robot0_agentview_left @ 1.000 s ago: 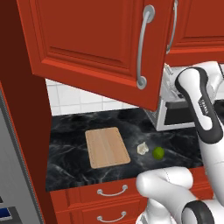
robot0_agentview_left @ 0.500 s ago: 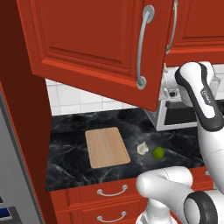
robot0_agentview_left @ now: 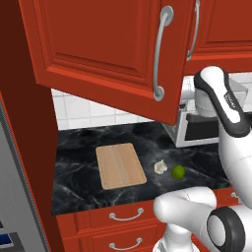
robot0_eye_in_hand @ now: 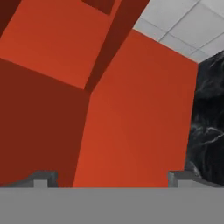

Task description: Open the cabinet. Place the bowl and condiment on the counter. Then place the lime and garlic on the cutting board.

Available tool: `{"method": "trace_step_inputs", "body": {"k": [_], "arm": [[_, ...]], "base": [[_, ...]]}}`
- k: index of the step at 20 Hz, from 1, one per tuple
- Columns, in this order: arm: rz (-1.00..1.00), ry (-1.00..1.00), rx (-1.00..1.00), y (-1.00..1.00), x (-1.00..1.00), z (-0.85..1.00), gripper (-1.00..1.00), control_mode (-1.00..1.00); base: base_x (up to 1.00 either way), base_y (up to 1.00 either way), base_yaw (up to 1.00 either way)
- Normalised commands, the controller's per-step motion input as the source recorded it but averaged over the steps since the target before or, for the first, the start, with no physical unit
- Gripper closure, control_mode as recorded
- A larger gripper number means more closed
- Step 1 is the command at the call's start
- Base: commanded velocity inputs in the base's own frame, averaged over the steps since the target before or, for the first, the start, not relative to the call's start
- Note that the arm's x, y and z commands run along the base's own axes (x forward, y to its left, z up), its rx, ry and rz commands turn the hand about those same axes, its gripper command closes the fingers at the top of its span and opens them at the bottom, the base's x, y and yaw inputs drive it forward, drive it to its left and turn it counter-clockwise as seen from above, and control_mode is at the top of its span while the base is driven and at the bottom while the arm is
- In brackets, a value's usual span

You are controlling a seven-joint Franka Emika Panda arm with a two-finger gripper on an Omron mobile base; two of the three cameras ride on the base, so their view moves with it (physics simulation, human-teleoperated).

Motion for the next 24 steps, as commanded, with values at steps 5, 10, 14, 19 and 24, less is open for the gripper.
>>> {"method": "trace_step_inputs", "body": {"k": [5, 10, 14, 19, 24], "arm": [[0.23, 0.06, 0.07, 0.24, -0.01, 0.04, -1.0, -1.0], [0.26, 0.07, 0.05, 0.16, -0.08, 0.03, -1.0, -1.0], [0.25, 0.0, 0.02, 0.18, -0.3, 0.0, -1.0, -1.0], [0.24, -0.04, 0.01, 0.14, -0.46, 0.01, -1.0, -1.0], [0.12, -0.24, 0.03, 0.02, -0.62, 0.1, -1.0, -1.0]], "base": [[0.0, 0.0, 0.0], [0.0, 0.0, 0.0], [0.0, 0.0, 0.0], [0.0, 0.0, 0.0], [0.0, 0.0, 0.0]]}}
